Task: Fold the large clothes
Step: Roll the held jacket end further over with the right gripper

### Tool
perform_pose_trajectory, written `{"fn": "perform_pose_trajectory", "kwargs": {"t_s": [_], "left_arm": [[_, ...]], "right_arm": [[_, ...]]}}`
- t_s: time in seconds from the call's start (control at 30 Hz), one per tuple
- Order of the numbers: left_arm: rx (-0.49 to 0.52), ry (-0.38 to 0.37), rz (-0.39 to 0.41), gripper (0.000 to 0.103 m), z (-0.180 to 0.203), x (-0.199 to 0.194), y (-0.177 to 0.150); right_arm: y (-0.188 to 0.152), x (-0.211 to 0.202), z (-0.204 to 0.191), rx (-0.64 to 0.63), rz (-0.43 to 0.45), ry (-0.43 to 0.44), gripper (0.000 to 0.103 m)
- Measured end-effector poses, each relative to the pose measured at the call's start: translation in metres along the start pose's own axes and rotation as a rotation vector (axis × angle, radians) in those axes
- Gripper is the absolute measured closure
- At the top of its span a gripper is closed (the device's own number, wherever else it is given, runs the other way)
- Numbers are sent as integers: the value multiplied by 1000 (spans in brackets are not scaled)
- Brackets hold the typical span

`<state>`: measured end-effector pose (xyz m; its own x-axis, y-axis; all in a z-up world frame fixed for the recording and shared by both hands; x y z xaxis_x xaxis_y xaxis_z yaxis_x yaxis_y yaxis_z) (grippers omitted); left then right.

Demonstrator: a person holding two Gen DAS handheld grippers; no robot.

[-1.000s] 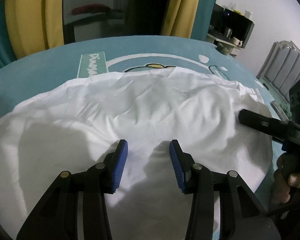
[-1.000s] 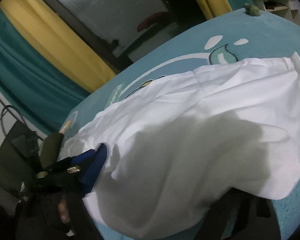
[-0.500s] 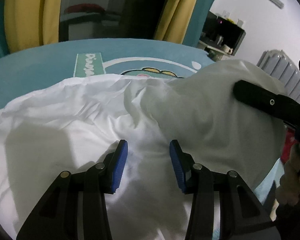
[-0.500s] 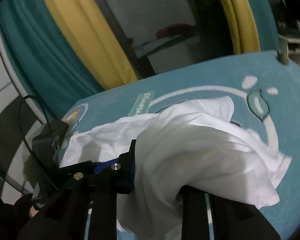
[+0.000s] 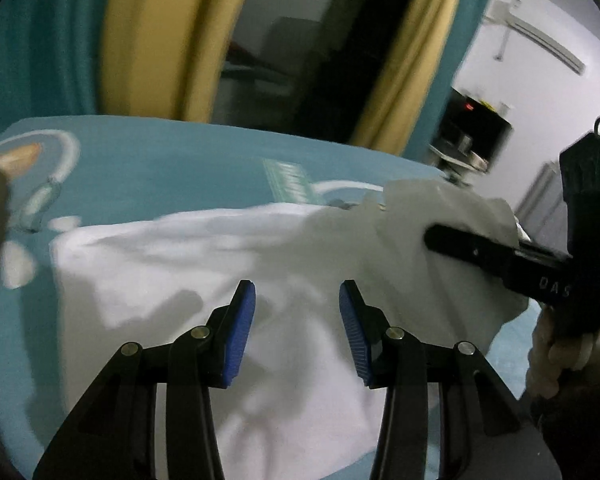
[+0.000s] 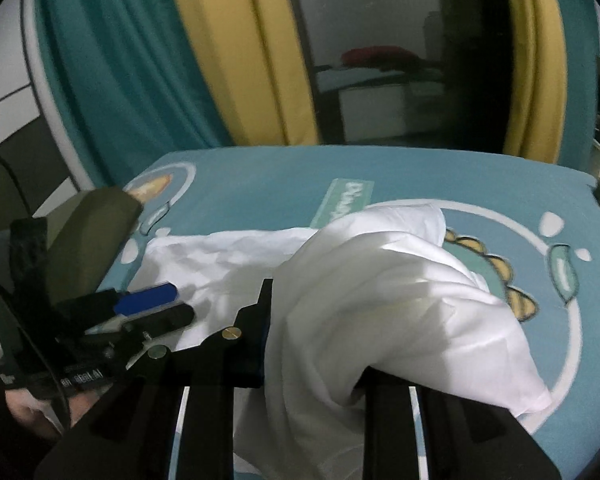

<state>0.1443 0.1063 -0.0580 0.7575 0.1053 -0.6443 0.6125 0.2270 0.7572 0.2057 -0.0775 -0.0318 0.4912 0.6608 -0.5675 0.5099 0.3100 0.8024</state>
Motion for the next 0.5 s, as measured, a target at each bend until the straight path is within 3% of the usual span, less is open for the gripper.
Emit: {"fn": "perform_pose_trajectory", "kwargs": {"t_s": [0.2, 0.47, 0.5], "left_arm": [[-75, 84, 4, 57, -52, -8, -4], [-159, 167, 0, 57, -108, -26, -14], [-161, 180, -2, 57, -114, -28, -16]], "right_arm": [[-1, 35, -35, -100, -84, 17, 77], [-23, 98, -72, -154, -241, 111, 76], [-25, 101, -78, -166, -254, 133, 63]]}}
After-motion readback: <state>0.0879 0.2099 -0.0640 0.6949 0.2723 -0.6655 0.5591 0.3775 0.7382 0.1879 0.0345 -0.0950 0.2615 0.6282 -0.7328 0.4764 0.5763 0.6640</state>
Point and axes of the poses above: each gripper's, at about its wrist camera, not at the fingertips, and x roughly the way its jaws point, z to its right, y to its top, the point moved 2 cm from there along x, roughly the way its jaws point, and after that the axes turned 15 degrees about y, right-handed, at the moved point
